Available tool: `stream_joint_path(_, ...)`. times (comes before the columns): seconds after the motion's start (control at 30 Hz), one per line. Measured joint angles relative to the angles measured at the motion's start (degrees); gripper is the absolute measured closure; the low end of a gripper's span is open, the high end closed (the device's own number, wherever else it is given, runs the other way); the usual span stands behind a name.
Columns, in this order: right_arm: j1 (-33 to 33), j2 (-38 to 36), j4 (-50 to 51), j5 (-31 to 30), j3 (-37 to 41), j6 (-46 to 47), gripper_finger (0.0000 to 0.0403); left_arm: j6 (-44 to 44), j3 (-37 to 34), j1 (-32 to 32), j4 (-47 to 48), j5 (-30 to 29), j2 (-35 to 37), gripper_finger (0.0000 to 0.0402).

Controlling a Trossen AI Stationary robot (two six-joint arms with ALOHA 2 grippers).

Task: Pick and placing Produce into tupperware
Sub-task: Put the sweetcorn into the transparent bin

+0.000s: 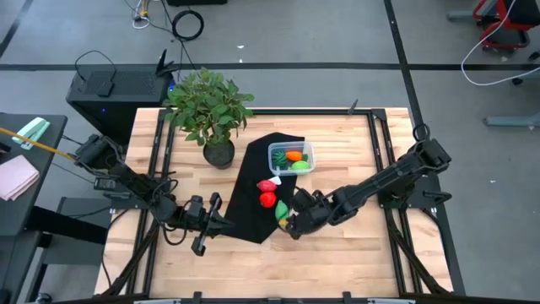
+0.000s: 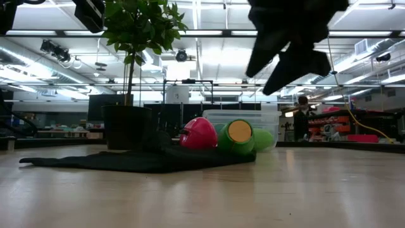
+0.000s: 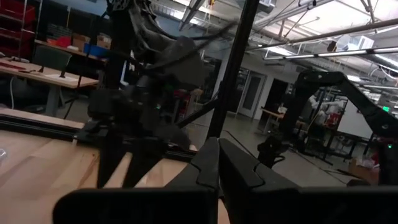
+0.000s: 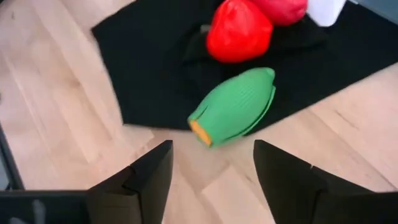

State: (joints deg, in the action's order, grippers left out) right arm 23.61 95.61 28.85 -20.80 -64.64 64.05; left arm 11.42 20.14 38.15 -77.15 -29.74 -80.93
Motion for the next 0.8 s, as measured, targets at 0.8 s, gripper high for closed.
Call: stream_joint_path(0.8, -8.1, 0.5, 0.2, 12.5, -0.7, 9.6, 0.0149, 0.4, 0.0, 0.0, 0.8, 0.0, 0.0, 0.0378)
